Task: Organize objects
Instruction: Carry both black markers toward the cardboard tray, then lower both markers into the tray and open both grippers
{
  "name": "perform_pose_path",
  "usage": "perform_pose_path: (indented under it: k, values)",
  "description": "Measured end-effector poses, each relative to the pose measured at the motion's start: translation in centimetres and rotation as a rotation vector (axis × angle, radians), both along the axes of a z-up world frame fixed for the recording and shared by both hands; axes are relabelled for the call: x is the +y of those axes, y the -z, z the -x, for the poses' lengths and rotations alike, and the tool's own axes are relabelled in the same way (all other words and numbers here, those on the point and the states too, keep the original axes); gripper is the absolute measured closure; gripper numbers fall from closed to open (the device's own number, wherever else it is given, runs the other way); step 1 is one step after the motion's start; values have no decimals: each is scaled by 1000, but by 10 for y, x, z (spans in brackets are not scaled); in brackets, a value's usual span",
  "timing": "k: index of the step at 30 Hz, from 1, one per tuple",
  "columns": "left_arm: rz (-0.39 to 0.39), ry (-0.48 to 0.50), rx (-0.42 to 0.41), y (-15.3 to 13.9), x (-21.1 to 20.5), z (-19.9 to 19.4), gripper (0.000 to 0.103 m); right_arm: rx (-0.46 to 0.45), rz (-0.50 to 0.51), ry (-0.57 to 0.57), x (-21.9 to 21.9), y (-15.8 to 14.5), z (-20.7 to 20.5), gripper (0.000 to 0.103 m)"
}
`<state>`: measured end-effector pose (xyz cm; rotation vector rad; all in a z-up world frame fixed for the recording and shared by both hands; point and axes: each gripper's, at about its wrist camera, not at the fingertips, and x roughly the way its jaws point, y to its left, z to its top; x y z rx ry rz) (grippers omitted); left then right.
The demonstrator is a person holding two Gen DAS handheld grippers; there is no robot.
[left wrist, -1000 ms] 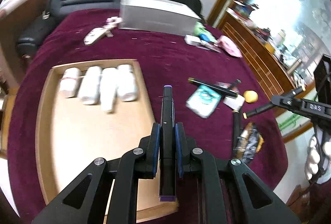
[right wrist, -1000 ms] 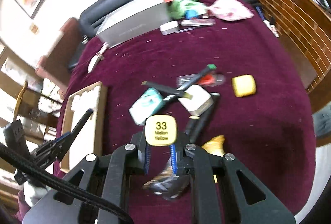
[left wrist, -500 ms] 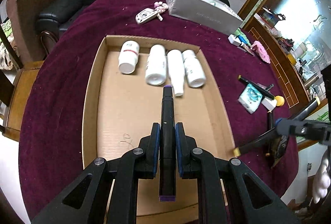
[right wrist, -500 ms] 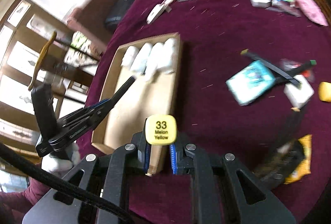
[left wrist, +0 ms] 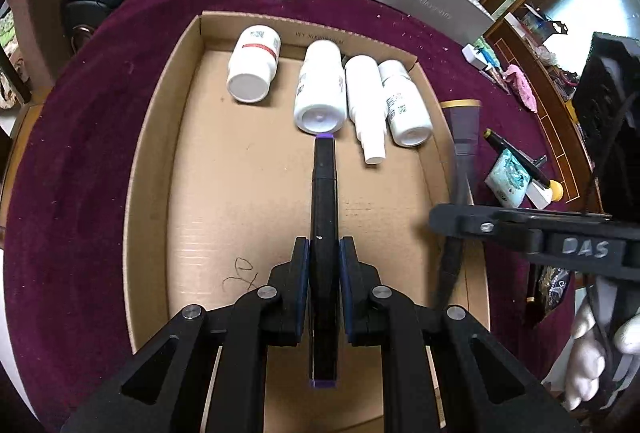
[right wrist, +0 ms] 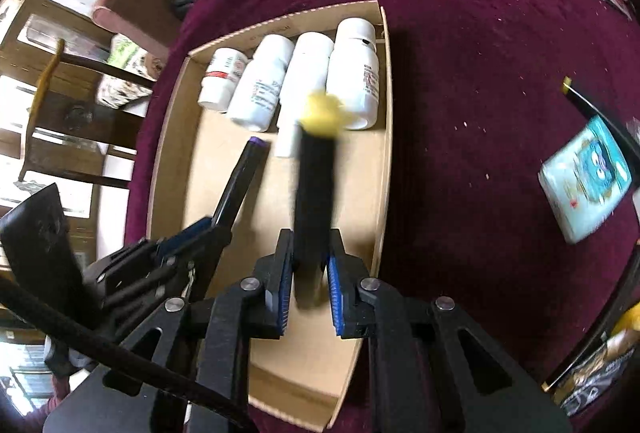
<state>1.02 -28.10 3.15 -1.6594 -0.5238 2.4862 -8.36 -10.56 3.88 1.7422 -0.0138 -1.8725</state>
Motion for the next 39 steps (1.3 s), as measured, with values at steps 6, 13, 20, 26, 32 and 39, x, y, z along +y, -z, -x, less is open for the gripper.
perform_pose_path:
  k: [6, 13, 20, 26, 32, 39]
  values:
    - [-6, 2, -7, 4, 5, 6, 92, -40, -45, 13, -7, 21, 2, 90]
    - [-5, -5, -5, 3, 12, 12, 92, -24, -53, 21, -6, 20, 6, 90]
    - [-9, -20, -6, 0, 12, 13, 71, -32, -29, 47, 1, 19, 4, 90]
    - [-20, 7, 31, -17, 14, 3, 44, -12, 9, 78, 12, 6, 0, 81]
    - [67, -22, 71, -43, 22, -5, 28, 64, 60, 97, 31, -25, -7, 60]
    - [-108, 3, 16, -55, 35, 1, 8, 184, 102, 194, 70, -63, -7, 58]
